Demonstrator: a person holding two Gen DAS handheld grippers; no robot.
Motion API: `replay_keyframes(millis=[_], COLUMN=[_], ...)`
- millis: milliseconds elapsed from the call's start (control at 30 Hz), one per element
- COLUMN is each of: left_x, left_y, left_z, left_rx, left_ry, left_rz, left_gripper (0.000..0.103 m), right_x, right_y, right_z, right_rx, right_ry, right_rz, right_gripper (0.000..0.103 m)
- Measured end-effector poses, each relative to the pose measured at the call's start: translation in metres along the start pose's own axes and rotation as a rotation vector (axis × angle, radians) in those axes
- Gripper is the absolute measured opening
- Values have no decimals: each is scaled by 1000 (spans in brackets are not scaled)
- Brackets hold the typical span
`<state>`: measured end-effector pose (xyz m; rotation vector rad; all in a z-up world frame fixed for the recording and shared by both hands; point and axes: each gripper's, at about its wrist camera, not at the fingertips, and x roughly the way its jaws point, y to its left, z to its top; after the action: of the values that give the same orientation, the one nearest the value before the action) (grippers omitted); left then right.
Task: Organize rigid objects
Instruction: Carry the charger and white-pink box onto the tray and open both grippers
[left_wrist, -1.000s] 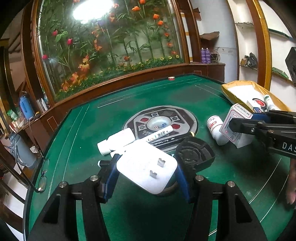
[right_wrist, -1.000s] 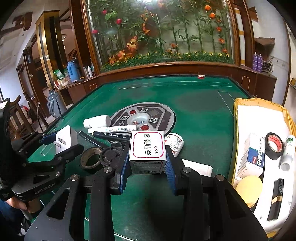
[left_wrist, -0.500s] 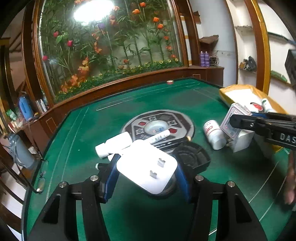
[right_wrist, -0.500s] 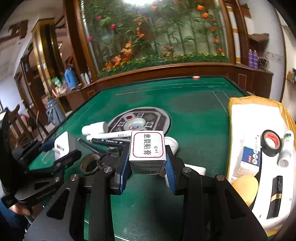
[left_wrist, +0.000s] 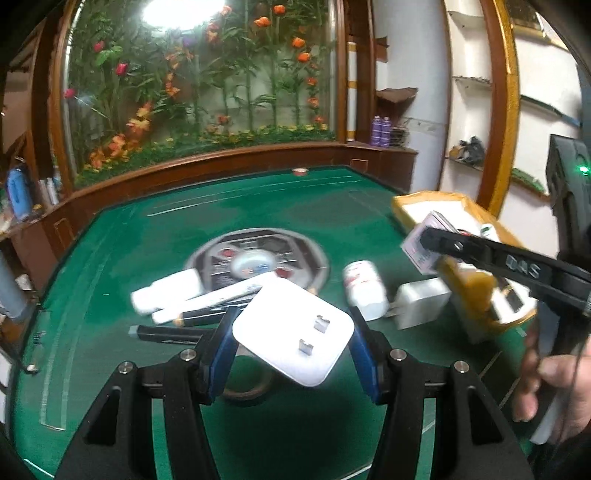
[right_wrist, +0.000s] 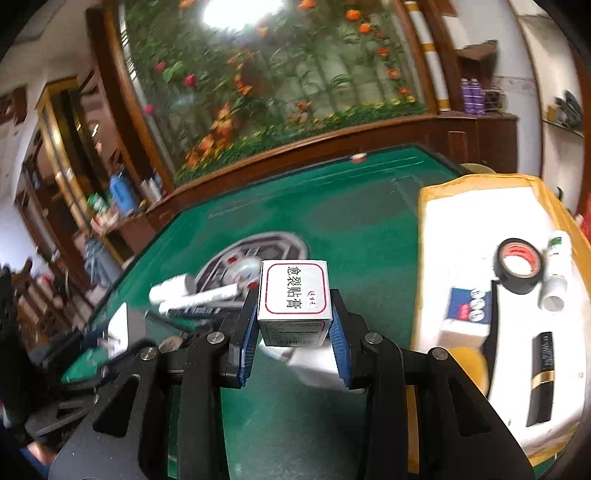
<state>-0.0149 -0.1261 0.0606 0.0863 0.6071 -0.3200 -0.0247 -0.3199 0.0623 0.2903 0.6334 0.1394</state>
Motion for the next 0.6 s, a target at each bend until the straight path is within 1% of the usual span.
replay_keyframes(millis=[33,133,167,200,267,333,400,467,600], left_x=[1,3,4,5,8,12,20,27,45], left_y=[-7,-31,-40,-52,-74,-92,-114,-131,-163], left_z=[2,9,12,16,22,27,32,37,38], left_rx=[1,13,19,31,49,61,78,98,133], left_ry=[-1,-6,-9,-12,-6,6,25,40,99], left_rz=[-17,-81,-104,-133,-194,-245,-296,-325,-383], left_gripper=[57,57,57,57,57,57,57,57,57], right_x=[-3,-18,-25,-29,-37,-44,-49,-56,-63], right_y=[-6,-23,-32,-39,-57,-74,-88,-104,-127], right_z=[3,12,15,17,21,23,25,27,37], right_rx=[21,58,82,101,136,192,212,239,262], right_ry=[-19,-92,-117,-134,-148,-155,-154,-164,-177], right_rz=[-20,-149,-179,-207,-303,-308,-350,-370,-357], right_gripper=[35,34,34,34,34,34,34,34,34])
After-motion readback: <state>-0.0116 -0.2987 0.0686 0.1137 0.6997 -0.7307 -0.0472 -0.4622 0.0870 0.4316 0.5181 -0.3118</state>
